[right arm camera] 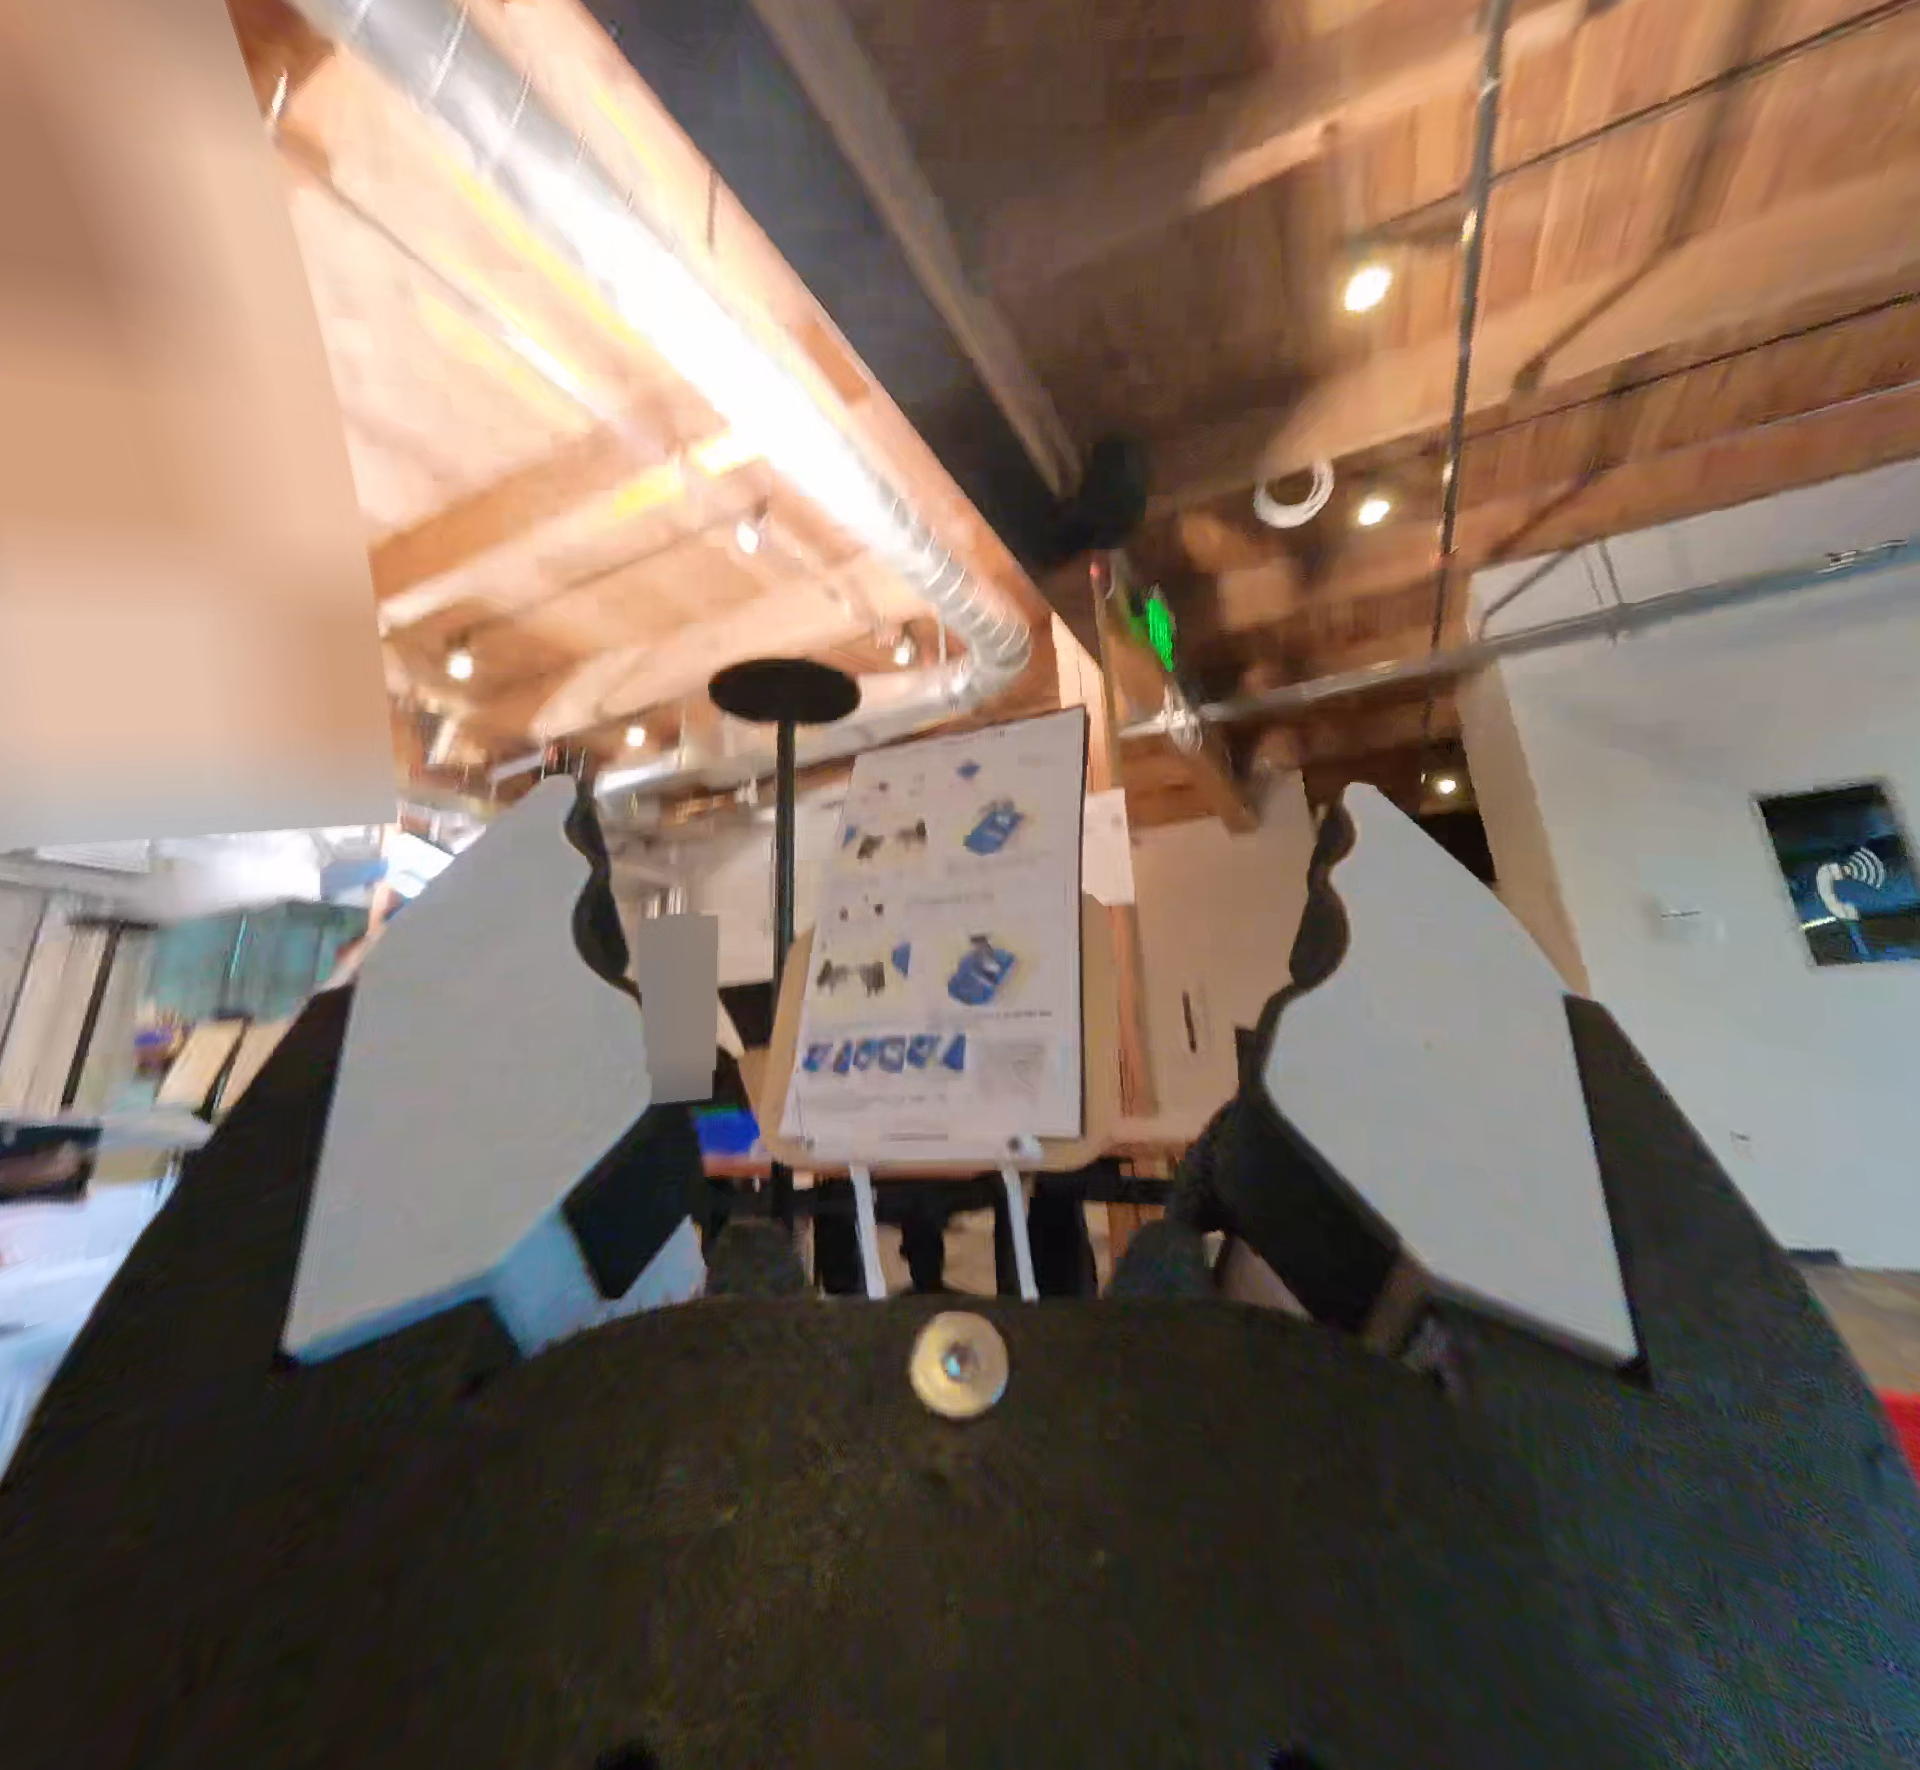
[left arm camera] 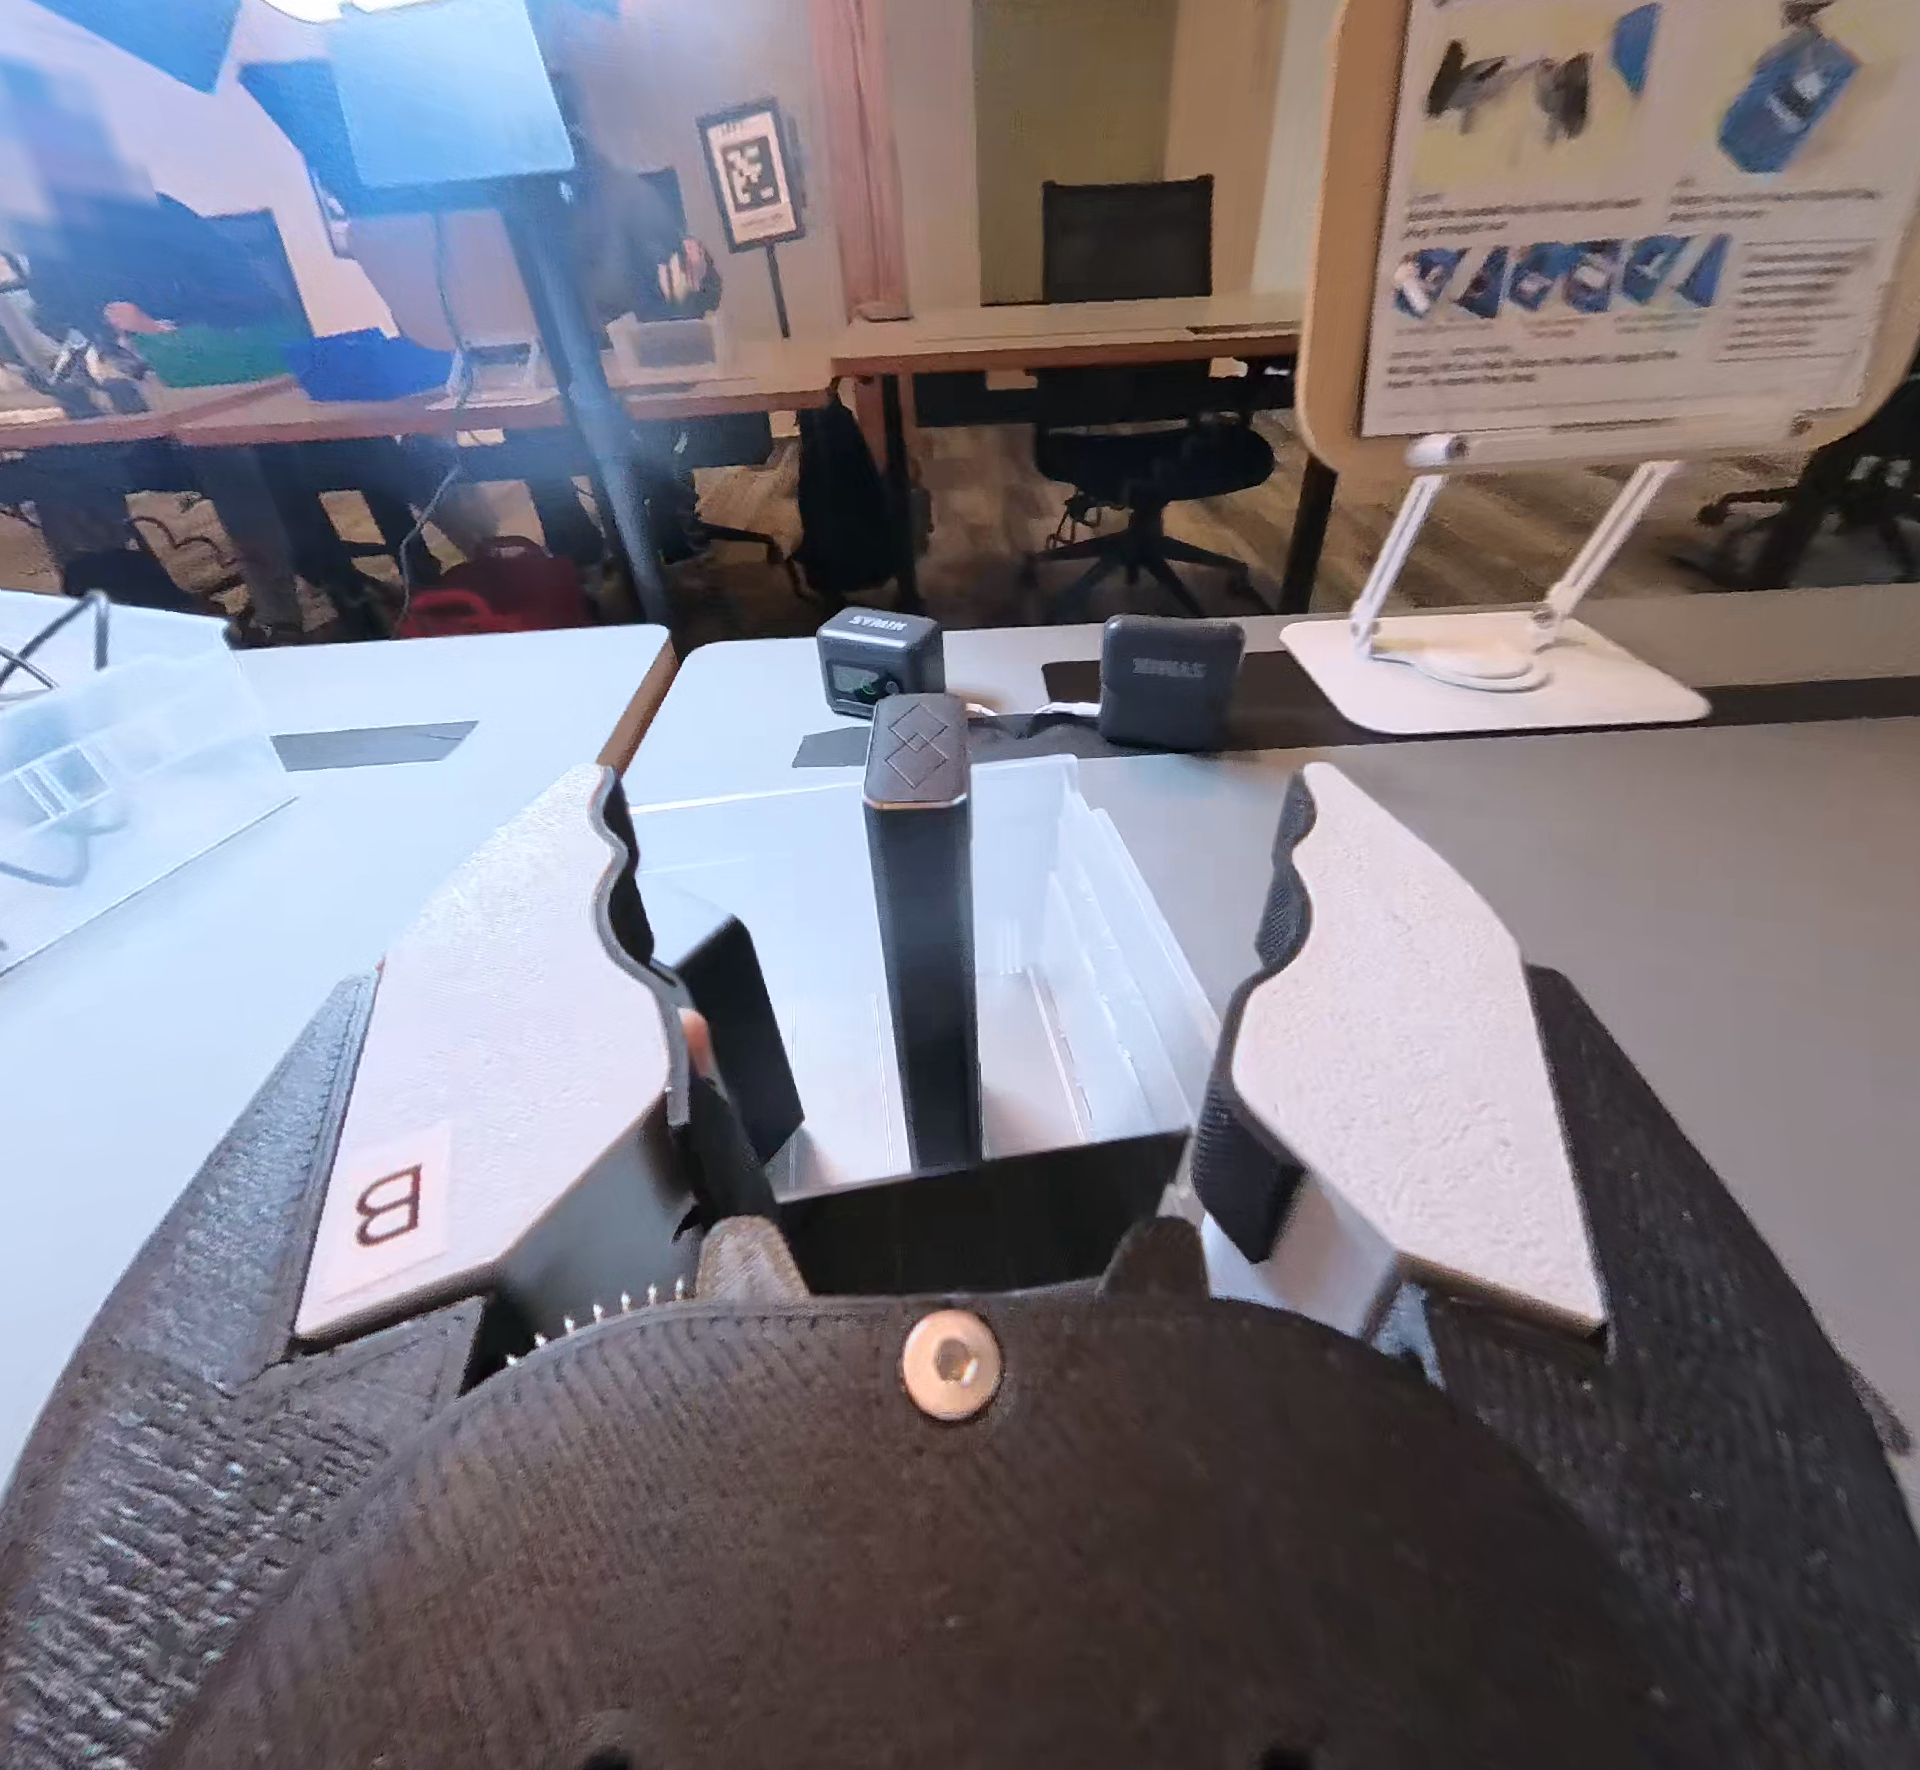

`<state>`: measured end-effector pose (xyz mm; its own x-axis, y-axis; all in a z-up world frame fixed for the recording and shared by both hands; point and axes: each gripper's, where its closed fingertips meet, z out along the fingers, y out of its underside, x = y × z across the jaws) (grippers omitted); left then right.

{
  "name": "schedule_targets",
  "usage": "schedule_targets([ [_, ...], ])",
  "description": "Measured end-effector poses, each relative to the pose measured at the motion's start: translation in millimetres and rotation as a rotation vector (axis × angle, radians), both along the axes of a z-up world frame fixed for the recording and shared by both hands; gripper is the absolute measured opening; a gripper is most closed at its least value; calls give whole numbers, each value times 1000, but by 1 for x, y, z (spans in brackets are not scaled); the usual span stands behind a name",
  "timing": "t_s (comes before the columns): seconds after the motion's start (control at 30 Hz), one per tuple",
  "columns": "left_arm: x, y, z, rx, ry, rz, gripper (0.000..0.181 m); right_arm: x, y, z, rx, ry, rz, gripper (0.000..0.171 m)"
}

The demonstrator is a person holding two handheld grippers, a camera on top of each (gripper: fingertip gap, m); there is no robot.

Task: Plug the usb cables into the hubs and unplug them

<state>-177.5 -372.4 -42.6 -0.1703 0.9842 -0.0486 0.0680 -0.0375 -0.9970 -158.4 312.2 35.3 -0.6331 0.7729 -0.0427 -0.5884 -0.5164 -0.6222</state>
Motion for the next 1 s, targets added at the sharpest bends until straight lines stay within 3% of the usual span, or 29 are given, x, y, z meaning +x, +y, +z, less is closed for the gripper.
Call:
schedule_targets([
  [0.23,-37,-9,-29,-29,-32,-14,115,-24,-67,-50,8,-98,60,122],
  [0.43,-56,-25,-40,-41,-34,86,89,-19,-67,-49,-72,-82,121,112],
  [0.57,-69,-29,-51,-60,-74,89,83,-20,-65,-52,-97,-91,143,110],
  [0.63,-73,-28,-53,-83,-83,85,67,-21,-63,-53,-110,-96,151,109],
  [0.7,-75,-28,-54,-106,-85,76,33,-21,-61,-54,-119,-97,158,107],
  [0.77,-76,-23,-54,-67,-92,37,34,-22,-59,-55,-125,-102,158,106],
  [0.87,-72,-18,-37,-95,-44,26,32,-23,-58,-57,-121,-107,150,104],
  [1.0,-61,5,20,-181,84,-15,30,-26,-66,-61,-70,-127,134,103],
])
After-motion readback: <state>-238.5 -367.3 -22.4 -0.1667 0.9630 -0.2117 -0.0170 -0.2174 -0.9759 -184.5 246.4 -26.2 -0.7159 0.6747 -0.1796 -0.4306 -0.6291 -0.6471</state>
